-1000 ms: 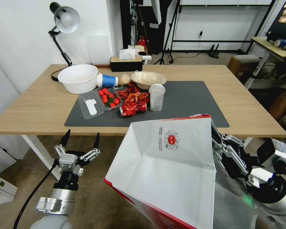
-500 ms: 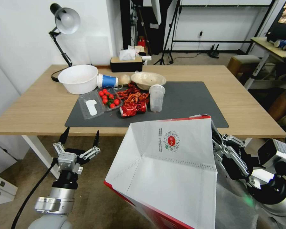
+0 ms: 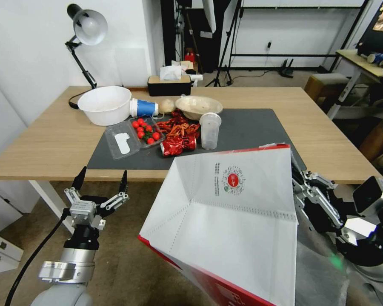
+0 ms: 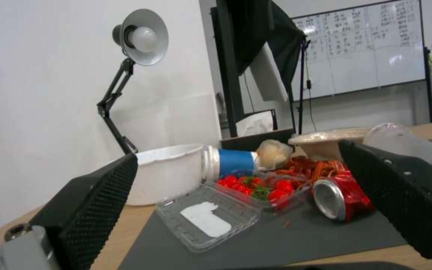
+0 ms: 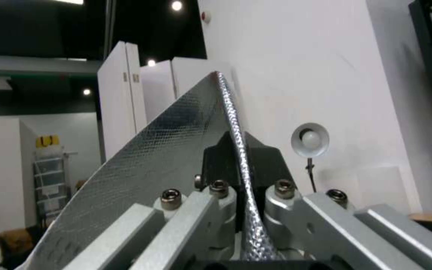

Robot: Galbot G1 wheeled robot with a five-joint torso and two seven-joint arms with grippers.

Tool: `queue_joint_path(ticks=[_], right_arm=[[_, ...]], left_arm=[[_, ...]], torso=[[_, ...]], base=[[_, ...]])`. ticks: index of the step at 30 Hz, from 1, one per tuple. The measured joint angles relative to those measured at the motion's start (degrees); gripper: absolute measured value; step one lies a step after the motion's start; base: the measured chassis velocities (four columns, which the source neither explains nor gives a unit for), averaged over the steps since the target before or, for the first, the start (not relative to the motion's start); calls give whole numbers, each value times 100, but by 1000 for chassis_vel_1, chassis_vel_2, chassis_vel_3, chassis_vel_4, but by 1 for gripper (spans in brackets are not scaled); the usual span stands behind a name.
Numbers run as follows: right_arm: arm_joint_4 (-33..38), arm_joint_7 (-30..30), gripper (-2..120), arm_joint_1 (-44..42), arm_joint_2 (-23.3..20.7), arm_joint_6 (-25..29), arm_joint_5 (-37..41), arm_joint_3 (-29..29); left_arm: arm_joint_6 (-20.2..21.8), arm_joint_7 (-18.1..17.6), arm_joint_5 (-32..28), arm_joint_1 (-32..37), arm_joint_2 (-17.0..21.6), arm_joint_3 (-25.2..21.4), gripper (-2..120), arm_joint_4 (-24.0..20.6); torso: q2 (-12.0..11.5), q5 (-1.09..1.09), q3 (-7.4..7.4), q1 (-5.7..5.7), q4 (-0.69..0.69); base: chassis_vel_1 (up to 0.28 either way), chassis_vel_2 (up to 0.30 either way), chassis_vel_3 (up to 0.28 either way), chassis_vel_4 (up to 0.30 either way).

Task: Pick up the food delivery bag from the floor and place it on the table.

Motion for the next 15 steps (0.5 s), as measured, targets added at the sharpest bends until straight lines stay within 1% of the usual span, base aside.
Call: queue_joint_path(ticks=[8, 9, 10, 12, 13, 15], right_arm=[[26, 379, 0, 216, -139, 110, 238, -24], [27, 481, 0, 254, -167, 140, 287, -27], [28, 724, 0, 326, -230, 222, 377, -30], [31, 838, 0, 360, -258, 257, 405, -30], [31, 1093, 0, 438, -322, 310, 448, -21], [32, 1406, 0, 521, -405, 366, 521, 17]], left_arm=[[5, -8, 29, 9, -13, -9, 100, -15], [7, -9, 31, 10, -12, -12, 100, -20], [8, -11, 43, 14, -15, -15, 100, -21], [7, -11, 56, 17, -19, -15, 100, -21], [6, -11, 72, 19, -26, -7, 100, -15], [6, -12, 84, 9, -25, 30, 100, 16]], torso=[[-8, 0, -4, -2, 0], [-9, 0, -4, -3, 0], [-10, 0, -5, -4, 0], [-11, 0, -6, -4, 0], [-11, 1, -7, -5, 0], [-13, 0, -8, -5, 1]], base=[[0, 0, 0, 0], [0, 0, 0, 0], [0, 0, 0, 0], [0, 0, 0, 0], [0, 0, 0, 0], [0, 0, 0, 0]])
